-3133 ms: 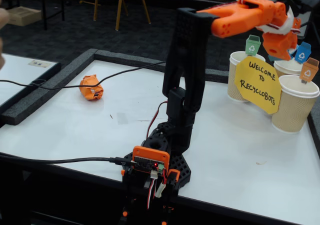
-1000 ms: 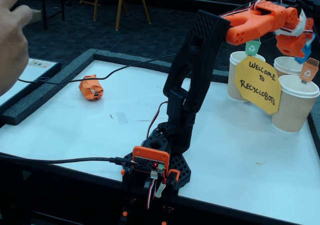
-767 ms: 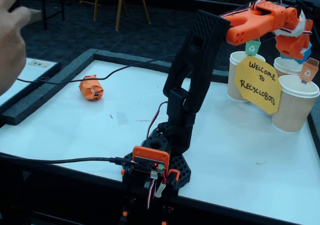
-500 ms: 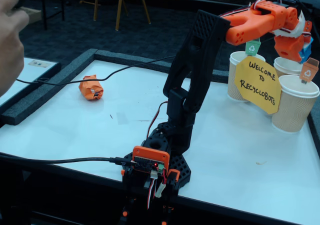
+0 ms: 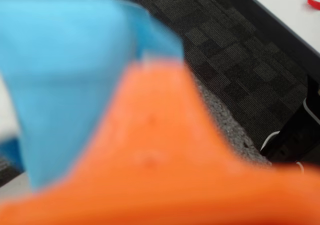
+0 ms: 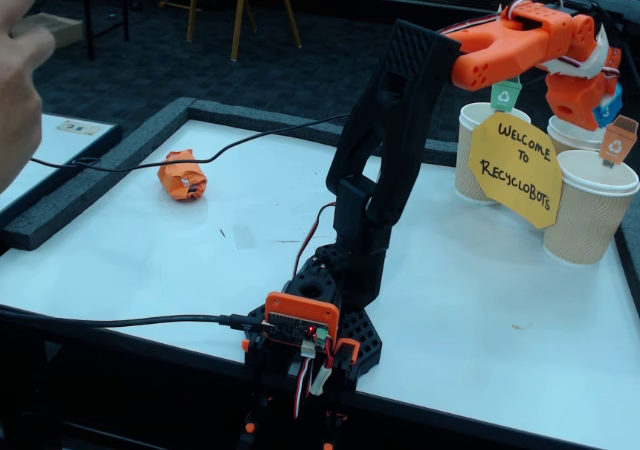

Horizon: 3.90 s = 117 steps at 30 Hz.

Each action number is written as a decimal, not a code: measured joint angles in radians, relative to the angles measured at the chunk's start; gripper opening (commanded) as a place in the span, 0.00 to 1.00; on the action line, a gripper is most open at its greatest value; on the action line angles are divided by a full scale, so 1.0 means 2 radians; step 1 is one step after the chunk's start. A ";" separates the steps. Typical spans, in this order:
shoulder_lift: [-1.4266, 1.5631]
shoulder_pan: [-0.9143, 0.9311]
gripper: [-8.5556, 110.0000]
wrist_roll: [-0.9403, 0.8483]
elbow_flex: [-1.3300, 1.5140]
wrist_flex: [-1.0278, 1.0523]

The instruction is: Sort rubbish by color.

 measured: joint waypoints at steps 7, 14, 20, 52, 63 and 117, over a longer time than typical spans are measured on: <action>0.000 0.000 0.07 0.000 0.000 0.000; 0.000 0.000 0.33 0.000 0.000 0.000; 0.000 0.000 0.15 0.000 0.000 0.000; -0.037 0.002 0.08 0.003 -0.018 -0.018; -0.078 0.003 0.25 0.003 -0.064 -0.012; -0.103 0.005 0.13 0.003 -0.115 0.031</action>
